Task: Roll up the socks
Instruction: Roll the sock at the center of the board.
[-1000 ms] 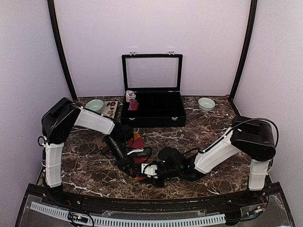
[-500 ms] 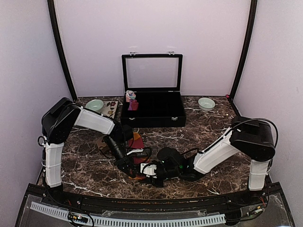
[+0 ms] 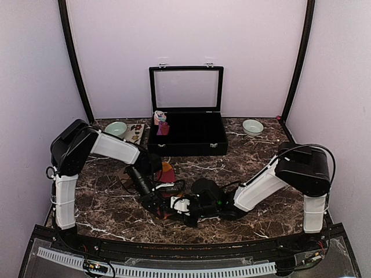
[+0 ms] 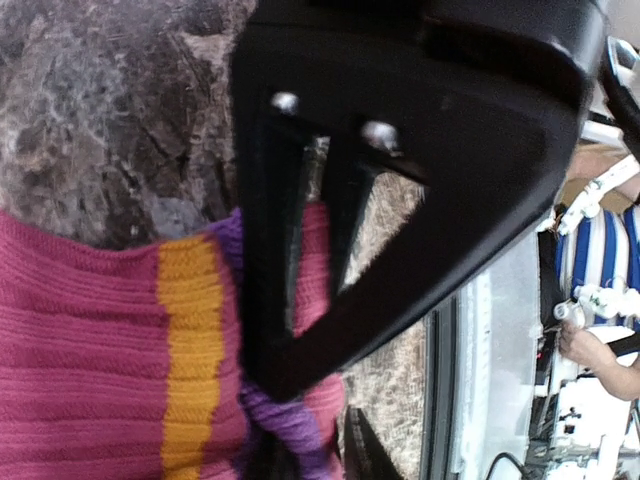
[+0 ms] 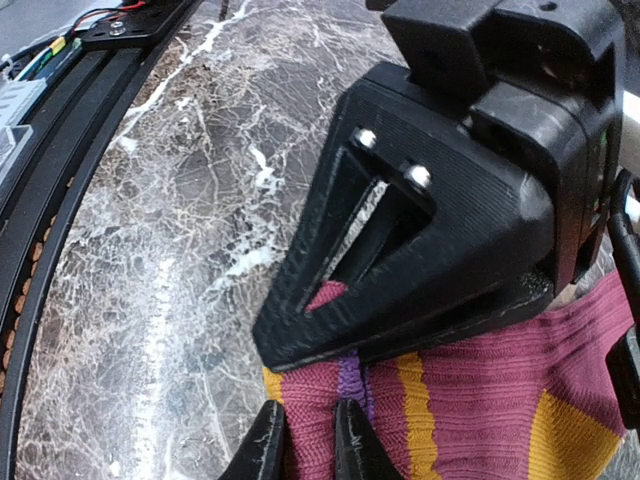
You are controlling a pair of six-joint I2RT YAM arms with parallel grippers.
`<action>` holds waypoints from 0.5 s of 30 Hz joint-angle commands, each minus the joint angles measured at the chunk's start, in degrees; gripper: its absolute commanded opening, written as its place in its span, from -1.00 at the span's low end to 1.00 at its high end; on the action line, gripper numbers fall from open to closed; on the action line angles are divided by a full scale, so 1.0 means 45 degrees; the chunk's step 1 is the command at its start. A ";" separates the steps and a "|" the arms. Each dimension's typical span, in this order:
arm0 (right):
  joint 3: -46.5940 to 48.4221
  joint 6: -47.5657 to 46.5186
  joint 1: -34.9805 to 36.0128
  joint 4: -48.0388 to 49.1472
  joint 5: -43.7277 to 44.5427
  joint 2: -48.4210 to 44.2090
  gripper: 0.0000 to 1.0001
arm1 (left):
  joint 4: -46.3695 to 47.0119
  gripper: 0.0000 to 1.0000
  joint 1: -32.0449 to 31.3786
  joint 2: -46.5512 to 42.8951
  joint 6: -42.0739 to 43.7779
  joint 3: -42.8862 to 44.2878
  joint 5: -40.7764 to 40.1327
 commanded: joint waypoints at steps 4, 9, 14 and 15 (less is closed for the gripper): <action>-0.0745 0.1520 -0.0296 -0.1635 -0.0375 0.0934 -0.90 | 0.0066 -0.23 0.0315 -0.0637 0.0212 -0.0524 -0.2299; -0.1019 0.2297 -0.0299 -0.2043 -0.0744 0.0701 -0.93 | 0.0553 0.03 0.0522 -0.2003 0.0211 -0.1120 -0.3204; -0.0852 0.3081 -0.0294 -0.3109 -0.1416 0.0253 -0.93 | 0.1664 -0.04 0.0528 -0.3114 -0.0350 -0.1769 -0.4087; -0.0881 0.3303 -0.0320 -0.3167 -0.1626 0.0192 -0.93 | 0.1823 -0.05 0.0526 -0.3402 -0.0333 -0.1946 -0.4082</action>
